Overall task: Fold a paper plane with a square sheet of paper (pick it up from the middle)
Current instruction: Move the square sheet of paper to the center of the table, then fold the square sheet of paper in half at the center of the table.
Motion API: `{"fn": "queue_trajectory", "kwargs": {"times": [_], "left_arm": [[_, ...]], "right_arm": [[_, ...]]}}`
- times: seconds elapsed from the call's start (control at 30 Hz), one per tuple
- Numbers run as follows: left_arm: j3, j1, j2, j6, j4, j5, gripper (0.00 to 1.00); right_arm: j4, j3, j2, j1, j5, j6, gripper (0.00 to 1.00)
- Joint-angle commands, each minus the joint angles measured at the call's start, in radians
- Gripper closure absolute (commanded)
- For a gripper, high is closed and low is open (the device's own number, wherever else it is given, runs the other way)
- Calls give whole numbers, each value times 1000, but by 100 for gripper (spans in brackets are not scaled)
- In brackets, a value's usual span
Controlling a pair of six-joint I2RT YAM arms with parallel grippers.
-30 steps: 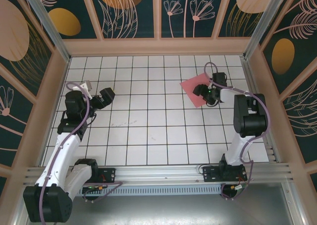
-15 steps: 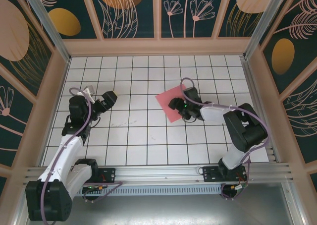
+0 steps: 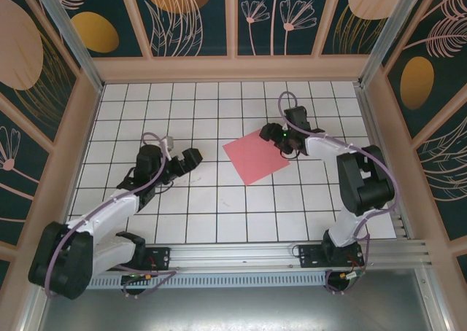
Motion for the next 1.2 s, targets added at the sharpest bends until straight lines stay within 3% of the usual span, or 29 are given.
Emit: {"fn": "queue_trajectory", "kwargs": {"times": [0.0,0.17,0.27,0.43,0.53,0.67,0.8,0.9,1.17], "left_arm": [[46,-39,55,-8,75,-40,1],[76,-51,96,11,57,-66,1],[75,-51,79,21,43,-91,1],[70,-51,47,26,34,-150,1],[76,-51,38,26,24,-192,1],[96,-50,17,44,-4,-229,1],[53,-50,-48,56,50,-271,1],[-4,-50,-105,13,92,-346,1],[-14,-50,-175,72,55,-360,1]], "right_arm": [[-43,28,71,2,-80,-86,29],[-27,-34,83,5,-31,-38,30],[-35,-126,36,15,61,99,29],[61,-303,-81,103,126,339,28],[33,-310,-142,163,203,382,26],[-49,-216,-163,188,221,275,21],[-32,-143,-154,226,182,4,18],[-143,-54,-80,232,150,-168,19],[-380,124,72,349,366,-314,18]]}}
